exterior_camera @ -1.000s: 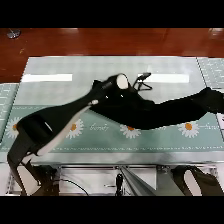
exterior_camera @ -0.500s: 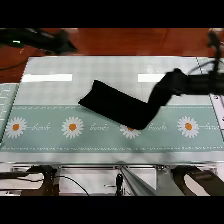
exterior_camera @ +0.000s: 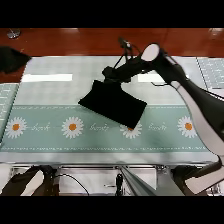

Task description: Fold the shirts.

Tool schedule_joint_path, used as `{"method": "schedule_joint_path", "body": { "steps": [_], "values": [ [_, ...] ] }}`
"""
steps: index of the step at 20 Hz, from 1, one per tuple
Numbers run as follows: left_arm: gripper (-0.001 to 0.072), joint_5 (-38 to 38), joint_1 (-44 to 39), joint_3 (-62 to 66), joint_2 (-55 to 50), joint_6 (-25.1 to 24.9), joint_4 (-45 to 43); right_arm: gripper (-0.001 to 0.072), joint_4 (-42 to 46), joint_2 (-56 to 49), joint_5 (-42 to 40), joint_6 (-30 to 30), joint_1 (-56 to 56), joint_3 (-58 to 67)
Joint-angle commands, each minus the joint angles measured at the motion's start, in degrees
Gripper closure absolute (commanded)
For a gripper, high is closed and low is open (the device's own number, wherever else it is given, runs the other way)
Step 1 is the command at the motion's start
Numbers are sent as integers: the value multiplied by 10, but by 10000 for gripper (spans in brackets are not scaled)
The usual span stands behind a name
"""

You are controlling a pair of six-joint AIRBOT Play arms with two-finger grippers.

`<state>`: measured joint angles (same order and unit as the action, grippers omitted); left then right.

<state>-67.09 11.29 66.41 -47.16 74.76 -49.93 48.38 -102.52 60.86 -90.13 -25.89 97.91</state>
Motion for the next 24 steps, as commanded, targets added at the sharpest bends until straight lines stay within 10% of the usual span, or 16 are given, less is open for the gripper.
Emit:
{"method": "schedule_joint_path", "body": {
  "steps": [1, 6, 9, 12, 15, 18, 24],
  "values": [
    [686, 32, -11, -148, 72, -6, 0, 102, -61, -95, -2, -14, -16, 64],
    [686, 98, -12, -254, 55, -6, 0, 86, -75, -53, 195, 31, 56, 103],
    [686, 99, -11, -274, 50, -6, 0, 86, 127, 64, 301, 10, 117, 91],
    [686, 98, -11, -276, 50, -6, 0, 86, 381, 250, 214, -92, 145, -88],
    [686, 100, -12, -276, 50, -6, 0, 87, 447, 447, 6, -288, 173, -414],
    [686, 101, -12, -276, 50, -6, 0, 95, 290, 534, -178, -378, 179, -663],
    [686, 101, -12, -276, 50, -6, 0, 95, -125, 367, -199, -19, 174, -683]
  ]
}}
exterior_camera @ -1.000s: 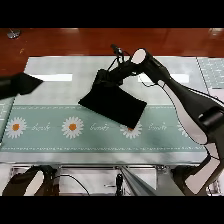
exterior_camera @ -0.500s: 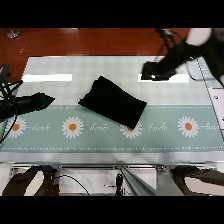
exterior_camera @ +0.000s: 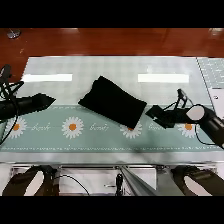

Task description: Fold the shirts.

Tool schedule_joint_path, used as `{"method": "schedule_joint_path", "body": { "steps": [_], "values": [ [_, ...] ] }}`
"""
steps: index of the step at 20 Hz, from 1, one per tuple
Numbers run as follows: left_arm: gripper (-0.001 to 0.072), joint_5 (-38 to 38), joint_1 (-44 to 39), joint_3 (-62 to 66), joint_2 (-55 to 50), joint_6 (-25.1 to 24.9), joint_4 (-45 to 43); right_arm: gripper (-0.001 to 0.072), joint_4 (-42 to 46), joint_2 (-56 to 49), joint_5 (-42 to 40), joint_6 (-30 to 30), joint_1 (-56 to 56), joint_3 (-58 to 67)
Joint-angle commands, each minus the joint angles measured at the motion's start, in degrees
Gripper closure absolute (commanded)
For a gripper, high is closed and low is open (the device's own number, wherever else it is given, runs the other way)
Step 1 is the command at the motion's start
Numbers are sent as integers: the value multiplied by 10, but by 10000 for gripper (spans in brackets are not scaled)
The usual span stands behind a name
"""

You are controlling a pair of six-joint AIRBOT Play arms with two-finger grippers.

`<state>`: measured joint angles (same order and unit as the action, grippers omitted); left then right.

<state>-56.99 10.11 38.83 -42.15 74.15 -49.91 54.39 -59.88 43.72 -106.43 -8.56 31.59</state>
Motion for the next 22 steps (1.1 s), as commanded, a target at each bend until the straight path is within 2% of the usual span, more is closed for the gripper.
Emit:
{"method": "schedule_joint_path", "body": {
  "steps": [1, 2, 3, 4, 5, 6, 7, 8, 9, 11, 15, 19, 22],
  "values": [
    [686, 0, 0, 0, 0, 0, 1, 95, -212, -97, -12, 176, 1, 2],
    [686, 0, 0, 0, 0, 0, 3, 97, -227, -130, 6, 198, 1, 24],
    [686, 0, 0, 0, 0, 0, 4, 143, -234, -164, 26, 212, 0, 49],
    [686, 0, 0, 0, 0, 0, 4, 223, -235, -192, 37, 218, -5, 73],
    [686, 0, 0, 0, 0, 0, 4, 246, -235, -215, 43, 223, -14, 96],
    [686, 0, 0, 0, 0, 0, 4, 404, -235, -235, 49, 232, -24, 122],
    [686, 0, 0, 0, 0, 0, 4, 455, -234, -249, 52, 239, -33, 149],
    [686, 0, 0, 0, 0, 0, 4, 597, -225, -260, 62, 256, -38, 177],
    [686, 0, 0, 0, 0, 0, 4, 680, -210, -268, 76, 262, -39, 212],
    [685, 0, 0, 0, 0, 0, 4, 681, -158, -265, 121, 262, -39, 295],
    [685, 0, 0, 0, 0, 0, 4, 681, 19, -239, 238, 186, -42, 507],
    [685, 0, 0, 0, 0, 0, 4, 681, 183, -216, 376, 134, -26, 701],
    [685, 0, 0, 0, 0, 0, 4, 681, 226, -188, 456, 107, 29, 767]
  ]
}}
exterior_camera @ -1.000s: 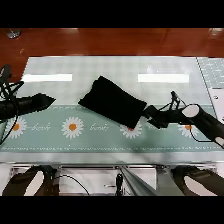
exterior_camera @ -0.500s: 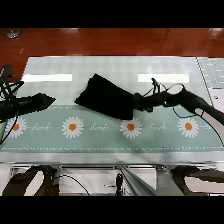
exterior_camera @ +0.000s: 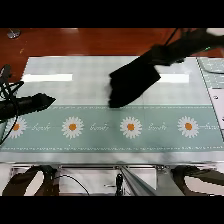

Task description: Fold the shirts.

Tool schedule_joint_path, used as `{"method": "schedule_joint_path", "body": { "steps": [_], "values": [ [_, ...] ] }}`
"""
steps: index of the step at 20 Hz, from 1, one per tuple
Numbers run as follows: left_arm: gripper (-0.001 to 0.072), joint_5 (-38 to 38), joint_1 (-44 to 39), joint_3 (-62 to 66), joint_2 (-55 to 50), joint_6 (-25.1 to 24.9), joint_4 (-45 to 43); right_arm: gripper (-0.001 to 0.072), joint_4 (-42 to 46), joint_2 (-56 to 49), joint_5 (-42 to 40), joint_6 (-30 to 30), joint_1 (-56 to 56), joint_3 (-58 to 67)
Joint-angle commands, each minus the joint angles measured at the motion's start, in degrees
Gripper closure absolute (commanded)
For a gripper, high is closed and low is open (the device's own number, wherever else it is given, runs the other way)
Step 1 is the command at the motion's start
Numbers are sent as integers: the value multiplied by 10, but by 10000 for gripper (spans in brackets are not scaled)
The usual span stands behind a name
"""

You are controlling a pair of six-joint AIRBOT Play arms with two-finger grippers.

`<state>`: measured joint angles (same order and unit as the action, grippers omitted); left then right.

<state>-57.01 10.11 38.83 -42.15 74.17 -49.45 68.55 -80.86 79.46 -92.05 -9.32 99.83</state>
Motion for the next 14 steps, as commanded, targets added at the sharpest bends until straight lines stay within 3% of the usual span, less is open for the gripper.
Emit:
{"method": "schedule_joint_path", "body": {
  "steps": [1, 7, 9, 12, 14],
  "values": [
    [685, 0, 0, 0, 0, 0, 0, 681, 81, 37, 113, -45, 61, 85],
    [686, 1, 0, 0, 0, 0, 0, 681, 100, 105, 260, -73, 277, 85],
    [686, 1, 0, 0, 0, 0, 0, 681, 115, 135, 269, -80, 346, 63],
    [685, 1, 0, 0, 0, 0, 0, 681, 136, 206, 269, -85, 442, -54],
    [685, 1, 0, 0, 0, 0, 0, 681, 224, 263, 269, -83, 501, -156]
  ]
}}
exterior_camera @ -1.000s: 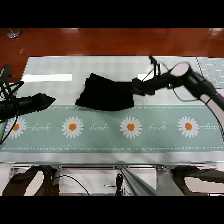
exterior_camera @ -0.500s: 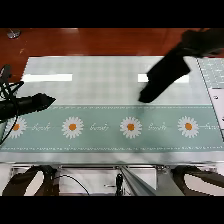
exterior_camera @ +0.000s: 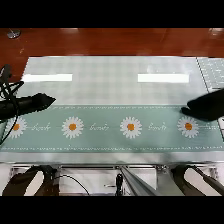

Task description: Fold the shirts.

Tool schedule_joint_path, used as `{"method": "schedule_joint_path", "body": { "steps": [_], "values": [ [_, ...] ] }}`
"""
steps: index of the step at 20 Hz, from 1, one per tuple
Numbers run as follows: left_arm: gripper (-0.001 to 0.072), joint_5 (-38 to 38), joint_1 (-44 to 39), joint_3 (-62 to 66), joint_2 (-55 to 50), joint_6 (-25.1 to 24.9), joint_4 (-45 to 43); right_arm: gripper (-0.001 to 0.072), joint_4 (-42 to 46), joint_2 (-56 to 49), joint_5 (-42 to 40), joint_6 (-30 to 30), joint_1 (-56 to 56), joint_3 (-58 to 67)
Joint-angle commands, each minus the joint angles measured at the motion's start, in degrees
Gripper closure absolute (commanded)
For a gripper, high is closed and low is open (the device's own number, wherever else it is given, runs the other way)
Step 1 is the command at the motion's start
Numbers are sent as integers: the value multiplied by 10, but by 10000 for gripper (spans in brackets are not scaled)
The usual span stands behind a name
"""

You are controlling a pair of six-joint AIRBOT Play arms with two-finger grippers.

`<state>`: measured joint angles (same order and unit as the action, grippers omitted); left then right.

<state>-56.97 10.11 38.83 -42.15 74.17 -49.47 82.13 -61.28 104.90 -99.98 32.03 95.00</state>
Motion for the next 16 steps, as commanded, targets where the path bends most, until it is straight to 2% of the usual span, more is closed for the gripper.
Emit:
{"method": "schedule_joint_path", "body": {
  "steps": [1, 3, 5, 6, 7, 8, 10, 12, 13, 15, 16],
  "values": [
    [685, 5, 0, 0, 0, 0, 0, 681, 148, 92, 15, 2, 117, -158],
    [686, 15, 0, 0, 0, 0, 1, 681, 252, 142, 11, 19, 161, -255],
    [686, 20, 0, 0, 0, 0, 3, 680, 263, 194, -25, -2, 190, -335],
    [686, 24, 0, 0, -1, 0, 5, 607, 264, 219, -45, -21, 198, -372],
    [685, 26, 0, 0, -1, 0, 5, 285, 269, 238, -60, -35, 204, -403],
    [685, 30, 0, 0, -1, 0, 6, 72, 271, 245, -75, -31, 207, -419],
    [685, 54, 0, 0, -1, 8, 18, 88, 261, 235, -103, -31, 206, -410],
    [684, 89, 0, 3, -3, 30, 57, 101, 188, 209, -143, -29, 195, -368],
    [686, 109, -3, 11, -10, 27, 83, 196, 117, 193, -181, -22, 179, -338],
    [687, 106, -18, 77, -53, -3, 101, 588, -60, 152, -269, -3, 120, -281],
    [687, 74, -30, 144, -91, -9, 101, 681, -143, 129, -318, 21, 73, -257]
  ]
}}
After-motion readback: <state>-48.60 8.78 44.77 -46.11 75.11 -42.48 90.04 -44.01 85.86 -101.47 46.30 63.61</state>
